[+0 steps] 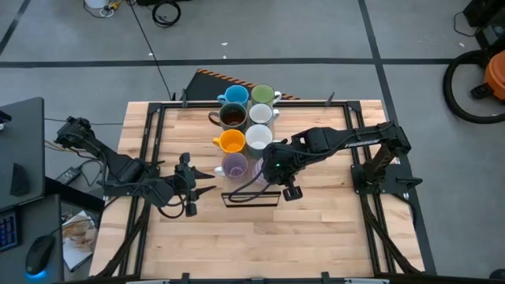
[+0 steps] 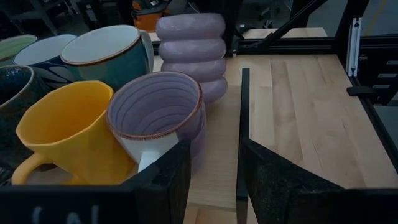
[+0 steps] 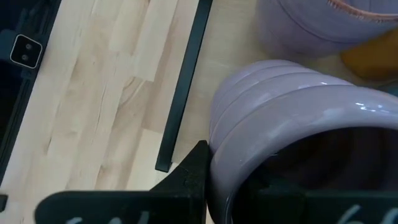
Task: Place coffee mugs
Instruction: Put the light violet mug on the shelf
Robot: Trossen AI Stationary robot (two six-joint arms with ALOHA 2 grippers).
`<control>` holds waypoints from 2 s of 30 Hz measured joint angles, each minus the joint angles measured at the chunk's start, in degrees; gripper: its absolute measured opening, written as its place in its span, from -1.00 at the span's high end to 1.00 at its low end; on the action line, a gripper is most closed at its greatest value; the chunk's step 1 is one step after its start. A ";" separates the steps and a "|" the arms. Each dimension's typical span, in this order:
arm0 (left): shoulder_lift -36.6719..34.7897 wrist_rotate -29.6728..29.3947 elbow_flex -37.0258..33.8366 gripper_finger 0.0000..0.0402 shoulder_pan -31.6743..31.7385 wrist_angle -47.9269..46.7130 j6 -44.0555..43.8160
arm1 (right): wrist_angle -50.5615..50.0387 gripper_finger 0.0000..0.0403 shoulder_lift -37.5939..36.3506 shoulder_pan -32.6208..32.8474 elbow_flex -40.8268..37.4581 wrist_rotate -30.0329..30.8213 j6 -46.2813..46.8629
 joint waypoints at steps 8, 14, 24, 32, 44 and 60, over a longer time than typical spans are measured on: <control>0.00 0.01 0.00 0.28 0.00 0.00 -0.04 | -0.71 0.78 0.00 0.00 0.00 -0.07 0.19; 0.00 0.00 0.00 0.28 -0.02 0.00 -0.06 | -2.57 0.78 0.00 0.01 -0.13 0.52 0.34; 0.02 0.18 0.00 0.28 0.00 -0.11 -1.13 | -4.10 0.78 1.55 -0.24 -0.01 1.46 -0.58; 0.02 2.88 0.00 0.28 -0.02 -0.26 -1.20 | -3.55 0.77 1.53 -0.35 -0.11 3.66 -1.89; 0.02 2.86 0.00 0.28 0.00 -0.26 -1.18 | -0.02 0.54 1.66 0.12 -0.11 4.37 -4.74; 0.02 2.95 0.00 0.28 -0.01 -0.28 -1.15 | 3.57 0.11 1.44 3.34 0.57 9.91 -8.03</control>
